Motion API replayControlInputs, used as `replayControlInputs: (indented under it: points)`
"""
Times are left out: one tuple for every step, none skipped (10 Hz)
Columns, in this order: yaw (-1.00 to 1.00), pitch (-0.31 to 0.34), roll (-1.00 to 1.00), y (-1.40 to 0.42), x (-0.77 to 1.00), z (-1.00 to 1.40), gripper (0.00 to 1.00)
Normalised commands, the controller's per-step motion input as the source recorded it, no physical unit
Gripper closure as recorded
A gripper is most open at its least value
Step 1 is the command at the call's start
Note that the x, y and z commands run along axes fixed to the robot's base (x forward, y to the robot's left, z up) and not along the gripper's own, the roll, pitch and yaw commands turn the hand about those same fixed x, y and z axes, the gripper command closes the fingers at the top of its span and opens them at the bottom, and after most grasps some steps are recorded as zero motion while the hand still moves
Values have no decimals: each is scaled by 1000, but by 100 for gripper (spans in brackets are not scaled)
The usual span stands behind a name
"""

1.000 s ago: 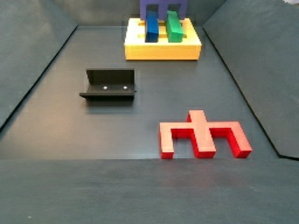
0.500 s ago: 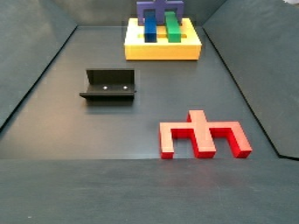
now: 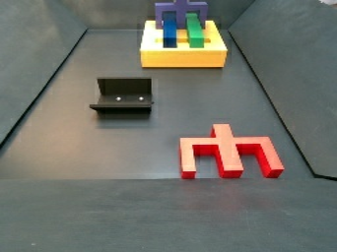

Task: Pick up the purple object. Move up. Move to above the board. Insert the purple object.
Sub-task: Insert the purple object.

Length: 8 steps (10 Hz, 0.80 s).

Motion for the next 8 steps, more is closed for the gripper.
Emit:
replayControlInputs:
  points:
    - [0,-13,71,0,-289,-240,100]
    - [0,-3,59,0,-177,-217,100]
    - [0,-36,0,-46,0,-297,100]
    - [0,0,0,-49,314,-451,100]
    - [0,0,26,-23,380,-520,100]
    - [0,4,81,0,323,-511,100]
    - [0,10,80,0,334,-491,100]
    - [0,0,69,0,246,-494,100]
